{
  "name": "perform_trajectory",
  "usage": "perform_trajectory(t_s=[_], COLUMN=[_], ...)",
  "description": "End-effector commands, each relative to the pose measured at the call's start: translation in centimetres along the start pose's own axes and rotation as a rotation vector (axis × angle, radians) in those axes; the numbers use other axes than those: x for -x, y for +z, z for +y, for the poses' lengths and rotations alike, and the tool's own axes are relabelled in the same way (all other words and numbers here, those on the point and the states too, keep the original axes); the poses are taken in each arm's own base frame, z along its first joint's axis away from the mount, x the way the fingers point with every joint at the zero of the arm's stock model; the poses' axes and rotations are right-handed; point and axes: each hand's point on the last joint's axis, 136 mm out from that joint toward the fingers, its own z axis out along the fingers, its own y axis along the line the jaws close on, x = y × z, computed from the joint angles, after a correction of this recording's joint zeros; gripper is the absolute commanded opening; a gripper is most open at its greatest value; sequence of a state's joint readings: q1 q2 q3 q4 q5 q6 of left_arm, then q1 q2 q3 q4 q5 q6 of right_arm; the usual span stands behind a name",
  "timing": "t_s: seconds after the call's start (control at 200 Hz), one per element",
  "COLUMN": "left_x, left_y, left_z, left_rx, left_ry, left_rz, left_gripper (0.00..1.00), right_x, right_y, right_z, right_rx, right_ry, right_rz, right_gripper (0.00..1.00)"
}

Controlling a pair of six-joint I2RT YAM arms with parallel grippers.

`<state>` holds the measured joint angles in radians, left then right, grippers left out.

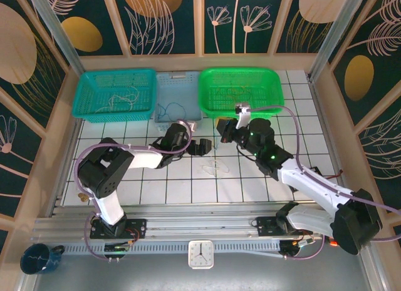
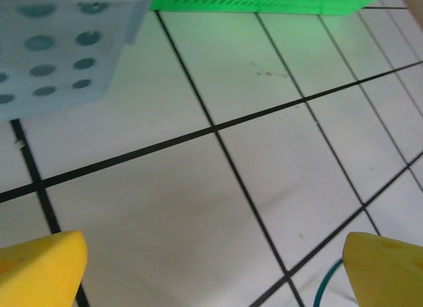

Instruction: Untangle the cables

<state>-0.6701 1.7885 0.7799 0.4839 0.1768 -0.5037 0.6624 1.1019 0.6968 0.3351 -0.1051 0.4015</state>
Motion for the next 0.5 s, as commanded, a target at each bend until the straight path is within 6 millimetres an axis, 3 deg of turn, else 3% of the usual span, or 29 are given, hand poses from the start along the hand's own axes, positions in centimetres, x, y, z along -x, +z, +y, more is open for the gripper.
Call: perform_trajectory(t_s=[0.0,0.33,0.49], left_x=[-1.0,-2.4,-2.3], left_y=[0.3,-0.1,-0.5], left_z=[1.0,1.5,1.3], left_rx=[0.047,0.051,0.04], left_ry=[-0.027,-0.036,-0.031], left_rz=[0.02,0.045,0.037], left_gripper=[0.98,0.98,0.98], right_x=[3.9,8.5,9.6], right_y=[-1.1,-1.9,-1.6], right_z=[2.3,5.1,5.8], right_rx=[0.059,0.123,0.139], right_ry=[-0.008,-0.043,-0.059], right_rz=[-0.095,-0.188,-0.205], right_gripper=[0.0,0.0,0.0])
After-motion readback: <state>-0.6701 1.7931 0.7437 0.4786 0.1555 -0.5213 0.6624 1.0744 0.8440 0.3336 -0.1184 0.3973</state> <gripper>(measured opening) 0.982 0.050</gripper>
